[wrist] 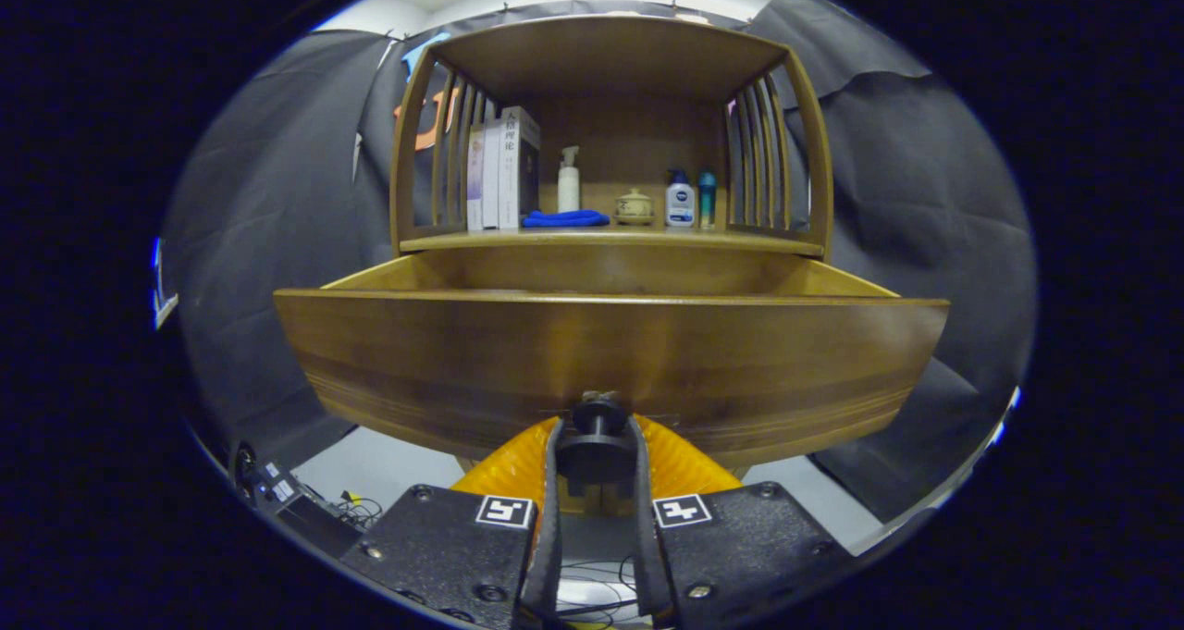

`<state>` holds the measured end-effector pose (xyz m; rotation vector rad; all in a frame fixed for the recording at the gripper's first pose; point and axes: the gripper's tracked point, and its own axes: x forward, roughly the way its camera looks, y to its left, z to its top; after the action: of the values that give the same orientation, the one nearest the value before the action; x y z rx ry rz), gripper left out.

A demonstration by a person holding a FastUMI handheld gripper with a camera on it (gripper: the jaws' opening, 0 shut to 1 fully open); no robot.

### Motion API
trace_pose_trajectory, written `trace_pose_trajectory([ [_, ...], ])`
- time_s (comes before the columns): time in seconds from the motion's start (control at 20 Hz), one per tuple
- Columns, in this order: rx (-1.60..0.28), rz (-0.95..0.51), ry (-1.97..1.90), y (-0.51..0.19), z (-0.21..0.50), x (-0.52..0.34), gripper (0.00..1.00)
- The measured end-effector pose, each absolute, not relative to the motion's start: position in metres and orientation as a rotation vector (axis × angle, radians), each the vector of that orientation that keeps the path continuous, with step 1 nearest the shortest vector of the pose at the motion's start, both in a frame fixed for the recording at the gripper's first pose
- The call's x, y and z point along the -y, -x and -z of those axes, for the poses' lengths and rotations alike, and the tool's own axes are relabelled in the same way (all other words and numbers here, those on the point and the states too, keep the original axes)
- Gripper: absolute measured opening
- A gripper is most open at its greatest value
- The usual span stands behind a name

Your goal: Pull open the drawer, take out the items inside it, and place them on the countertop above the cabinet.

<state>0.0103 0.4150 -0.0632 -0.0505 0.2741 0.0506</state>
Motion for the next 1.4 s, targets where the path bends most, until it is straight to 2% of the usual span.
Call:
trace_pose_trajectory([
  [0.1, -0.273, -0.071, 0.048, -0.009, 0.063, -0.419, 0.37],
  [0.2, -0.26, -0.082, 0.04, -0.005, 0.058, -0.414, 0.45],
  [0.5, -0.215, -0.07, -0.02, 0.02, 0.011, -0.393, 0.99],
  [0.75, -0.159, -0.062, -0.058, 0.018, -0.058, -0.374, 1.0],
  [0.95, -0.121, -0.026, -0.059, -0.016, -0.116, -0.358, 1.0],
  [1.2, -0.194, -0.067, -0.081, -0.075, -0.155, -0.375, 0.99],
  [1.4, -0.349, -0.105, -0.066, -0.121, -0.142, -0.402, 0.99],
])
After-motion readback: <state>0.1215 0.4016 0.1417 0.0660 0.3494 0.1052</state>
